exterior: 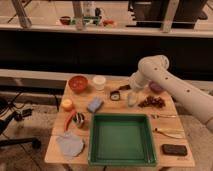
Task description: Place brush in purple bowl
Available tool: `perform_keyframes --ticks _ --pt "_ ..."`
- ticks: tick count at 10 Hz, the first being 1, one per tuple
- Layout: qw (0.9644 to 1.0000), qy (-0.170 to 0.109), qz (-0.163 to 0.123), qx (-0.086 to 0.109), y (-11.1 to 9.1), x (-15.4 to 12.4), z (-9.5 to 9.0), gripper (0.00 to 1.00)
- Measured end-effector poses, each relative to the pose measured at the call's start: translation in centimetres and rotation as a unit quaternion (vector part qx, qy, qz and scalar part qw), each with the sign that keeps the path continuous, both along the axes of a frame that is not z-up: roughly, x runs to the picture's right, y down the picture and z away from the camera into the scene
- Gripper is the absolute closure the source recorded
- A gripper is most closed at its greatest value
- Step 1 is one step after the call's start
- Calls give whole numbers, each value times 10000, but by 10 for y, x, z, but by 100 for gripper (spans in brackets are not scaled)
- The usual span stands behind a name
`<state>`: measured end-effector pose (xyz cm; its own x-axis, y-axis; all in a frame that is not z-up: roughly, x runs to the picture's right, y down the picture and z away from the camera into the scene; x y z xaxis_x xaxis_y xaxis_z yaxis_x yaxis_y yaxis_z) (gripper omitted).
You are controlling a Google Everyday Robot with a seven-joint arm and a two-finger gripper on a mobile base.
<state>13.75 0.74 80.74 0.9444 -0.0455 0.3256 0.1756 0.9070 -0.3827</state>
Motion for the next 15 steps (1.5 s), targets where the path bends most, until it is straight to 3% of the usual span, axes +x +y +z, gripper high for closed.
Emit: perform_keyframes --ticks 3,5,8,13,15 --pt "9998 -116 -49 174 -24 -5 31 20" --pt "9997 -82 70 228 -37 2 55 20" --pt "9995 -35 252 204 -46 10 95 20" --pt "9994 -30 267 200 -45 11 98 20" --pt "9991 -61 302 301 -51 8 97 20"
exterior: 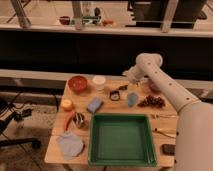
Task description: Place brush in purple bowl
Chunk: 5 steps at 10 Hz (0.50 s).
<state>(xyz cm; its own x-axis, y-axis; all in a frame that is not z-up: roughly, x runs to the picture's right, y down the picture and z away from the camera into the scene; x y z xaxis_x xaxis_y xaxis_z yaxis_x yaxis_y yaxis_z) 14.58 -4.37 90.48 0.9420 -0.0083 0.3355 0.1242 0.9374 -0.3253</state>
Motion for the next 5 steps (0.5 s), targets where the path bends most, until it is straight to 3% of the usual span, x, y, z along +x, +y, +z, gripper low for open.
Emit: perform_keyframes --ticks 5 --pt "9997 -31 -72 233 -21 -7 0 20"
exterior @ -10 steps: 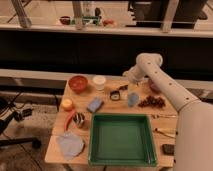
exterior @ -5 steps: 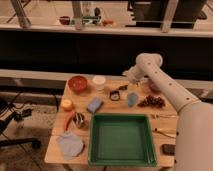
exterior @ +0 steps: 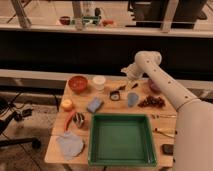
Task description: Place brush in purple bowl
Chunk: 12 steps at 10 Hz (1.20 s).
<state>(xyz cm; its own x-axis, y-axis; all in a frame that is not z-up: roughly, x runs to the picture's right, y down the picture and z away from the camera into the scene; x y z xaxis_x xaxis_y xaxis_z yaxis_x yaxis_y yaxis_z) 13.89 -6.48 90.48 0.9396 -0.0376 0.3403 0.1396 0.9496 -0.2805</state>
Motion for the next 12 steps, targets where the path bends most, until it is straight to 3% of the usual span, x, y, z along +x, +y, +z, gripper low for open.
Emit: perform_keyframes --ticks 2,6,8,12 --pt "10000 -13 -26 -3 -3 -3 12 20" --pt "10000 -69 -2 -5 -5 -10 56 20" --pt "10000 -52 32 -21 -7 -8 64 20" --pt "9997 -54 -6 -248 13 -8 86 20"
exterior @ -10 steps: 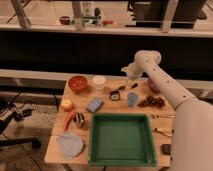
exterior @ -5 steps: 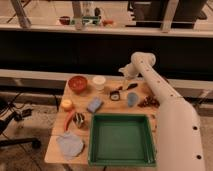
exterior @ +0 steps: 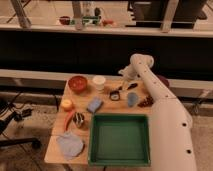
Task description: Place brush in purple bowl
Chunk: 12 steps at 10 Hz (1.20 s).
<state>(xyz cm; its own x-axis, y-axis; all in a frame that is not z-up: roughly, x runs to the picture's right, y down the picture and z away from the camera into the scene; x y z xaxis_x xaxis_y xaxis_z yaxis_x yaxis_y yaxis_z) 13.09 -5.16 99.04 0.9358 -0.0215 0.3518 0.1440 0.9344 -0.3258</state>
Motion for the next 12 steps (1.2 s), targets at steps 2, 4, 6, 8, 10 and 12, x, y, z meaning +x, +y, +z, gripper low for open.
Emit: perform_keyframes --ticks 2,4,6,8,10,12 --pt "10000 9 -6 -87 8 5 7 20" --pt "9999 -8 -55 -156 11 5 12 20" --pt "9998 -16 -75 -201 13 7 14 20" --pt "9993 -38 -138 -350 19 5 19 20" --pt "9983 -53 -173 -547 25 4 24 20" --pt "9977 -86 -186 -653 28 0 26 20"
